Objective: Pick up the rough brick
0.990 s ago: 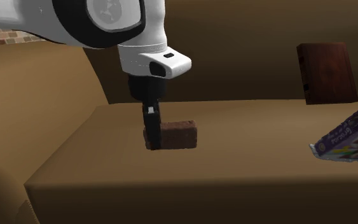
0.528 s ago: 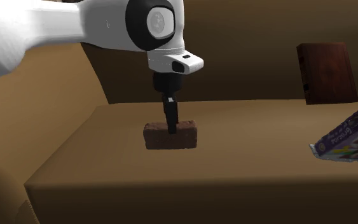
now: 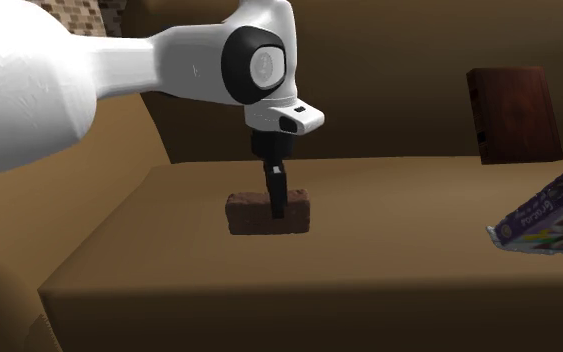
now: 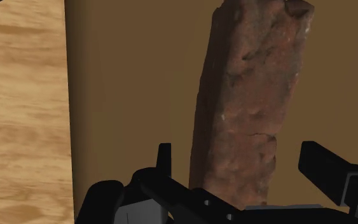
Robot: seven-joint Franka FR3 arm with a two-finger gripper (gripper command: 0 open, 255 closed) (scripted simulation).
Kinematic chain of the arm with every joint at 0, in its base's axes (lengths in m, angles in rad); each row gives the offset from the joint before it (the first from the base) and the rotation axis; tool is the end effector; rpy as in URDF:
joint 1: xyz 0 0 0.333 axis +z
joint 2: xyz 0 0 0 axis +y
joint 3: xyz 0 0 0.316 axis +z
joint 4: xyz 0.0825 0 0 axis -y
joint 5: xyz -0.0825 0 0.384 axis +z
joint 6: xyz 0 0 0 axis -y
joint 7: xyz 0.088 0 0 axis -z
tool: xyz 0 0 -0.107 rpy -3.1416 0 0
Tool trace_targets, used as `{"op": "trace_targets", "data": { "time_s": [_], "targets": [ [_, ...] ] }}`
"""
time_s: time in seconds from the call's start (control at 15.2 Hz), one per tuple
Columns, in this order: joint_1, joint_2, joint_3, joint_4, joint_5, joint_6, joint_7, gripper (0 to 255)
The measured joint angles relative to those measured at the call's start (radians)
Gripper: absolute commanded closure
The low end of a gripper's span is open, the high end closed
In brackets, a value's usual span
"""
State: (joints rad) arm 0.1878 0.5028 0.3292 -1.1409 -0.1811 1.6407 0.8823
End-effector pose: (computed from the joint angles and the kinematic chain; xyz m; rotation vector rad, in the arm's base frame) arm 0.6413 0.2772 0.5296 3.0745 -0.6143 0.0492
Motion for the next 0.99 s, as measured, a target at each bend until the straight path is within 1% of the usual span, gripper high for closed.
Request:
{"op": "trace_targets", "data": {
  "time_s": [0.13, 0.2, 0.86, 0.99],
  "targets": [
    [-0.003, -0.005, 0.000, -0.027, 0.001, 0.021, 0.002, 0],
    [-0.003, -0.006, 0.000, -0.031, 0.001, 0.025, 0.002, 255],
    [-0.004, -0.007, 0.000, -0.035, 0.001, 0.029, 0.003, 255],
    [0.000, -0.001, 0.000, -0.009, 0.000, 0.009, 0.002, 255]
  ]
}}
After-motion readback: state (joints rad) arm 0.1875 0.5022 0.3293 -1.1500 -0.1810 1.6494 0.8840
